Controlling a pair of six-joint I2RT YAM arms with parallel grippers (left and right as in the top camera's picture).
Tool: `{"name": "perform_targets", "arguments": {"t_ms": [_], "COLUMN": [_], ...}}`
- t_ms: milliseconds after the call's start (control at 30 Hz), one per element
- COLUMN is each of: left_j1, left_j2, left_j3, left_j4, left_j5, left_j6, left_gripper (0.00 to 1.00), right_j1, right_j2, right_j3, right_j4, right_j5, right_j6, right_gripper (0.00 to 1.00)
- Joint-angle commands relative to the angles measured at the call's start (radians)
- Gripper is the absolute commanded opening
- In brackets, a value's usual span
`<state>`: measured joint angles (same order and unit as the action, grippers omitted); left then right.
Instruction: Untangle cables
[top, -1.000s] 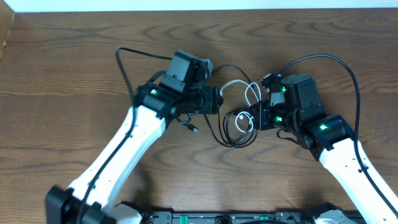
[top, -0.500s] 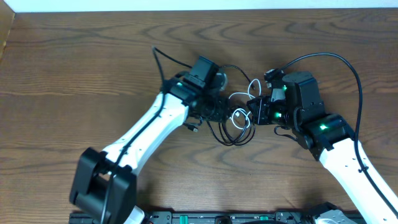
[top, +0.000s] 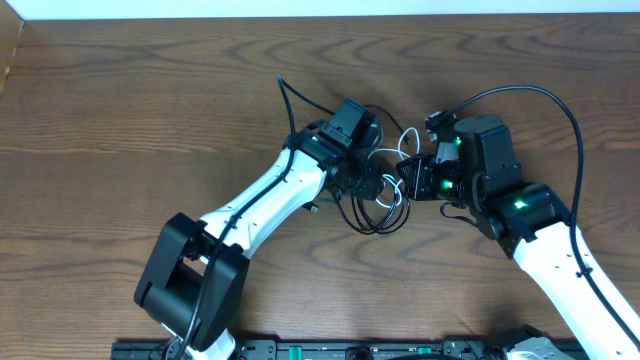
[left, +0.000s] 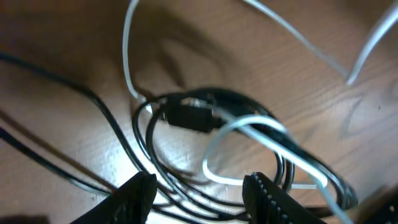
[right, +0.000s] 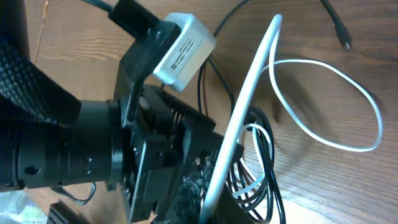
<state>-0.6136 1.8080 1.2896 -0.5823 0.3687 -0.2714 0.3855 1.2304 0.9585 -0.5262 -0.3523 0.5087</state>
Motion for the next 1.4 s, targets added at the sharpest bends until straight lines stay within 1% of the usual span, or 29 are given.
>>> {"name": "perform_targets", "arguments": {"t_ms": [0, 367, 600, 633, 667, 800, 833, 933, 1067, 1233, 1367], "left_j1": [-0.003, -0.007, -0.007, -0.007, -0.006, -0.004, -0.004, -0.004, -0.001, 0.021, 0.047], "left_j2": [0.027, 0.131, 0.155, 0.155, 0.155, 0.155, 0.155, 0.155, 0.154, 0.151, 0.134], "left_j3": [-0.003, -0.010, -0.010, -0.010, -0.010, -0.010, -0.010, -0.010, -0.010, -0.009, -0.009], "left_j4": [0.024, 0.031, 0.005, 0.000, -0.004, -0.023, -0.028, -0.041, -0.058, -0.084, -0.104], "left_j5": [-0.022, -0.025, -0.161, -0.183, -0.201, -0.232, -0.232, -0.232, -0.232, -0.232, -0.232], "left_j6": [0.014, 0.009, 0.009, 0.009, 0.009, 0.009, 0.009, 0.009, 0.010, 0.010, 0.010], "left_gripper": [0.51, 0.51, 0.51, 0.47, 0.42, 0.10, 0.08, 0.08, 0.07, 0.07, 0.07], "right_j1": [0.002, 0.002, 0.002, 0.002, 0.002, 0.000, -0.001, -0.002, -0.021, -0.067, -0.124], "right_j2": [0.000, 0.000, 0.000, 0.000, 0.000, 0.000, 0.000, 0.000, 0.000, 0.000, 0.000], "right_j3": [0.008, 0.008, 0.008, 0.008, 0.008, 0.008, 0.008, 0.008, 0.008, 0.008, 0.008], "right_j4": [0.004, 0.003, 0.002, 0.001, -0.002, -0.018, -0.025, -0.058, -0.148, -0.283, -0.353], "right_j5": [-0.018, -0.018, -0.018, -0.018, -0.017, -0.008, 0.003, 0.050, 0.147, 0.306, 0.373], "right_j6": [0.011, 0.011, 0.010, 0.011, 0.010, 0.010, 0.010, 0.010, 0.011, 0.042, 0.052], "right_gripper": [0.01, 0.01, 0.01, 0.01, 0.01, 0.01, 0.01, 0.01, 0.01, 0.01, 0.01]}}
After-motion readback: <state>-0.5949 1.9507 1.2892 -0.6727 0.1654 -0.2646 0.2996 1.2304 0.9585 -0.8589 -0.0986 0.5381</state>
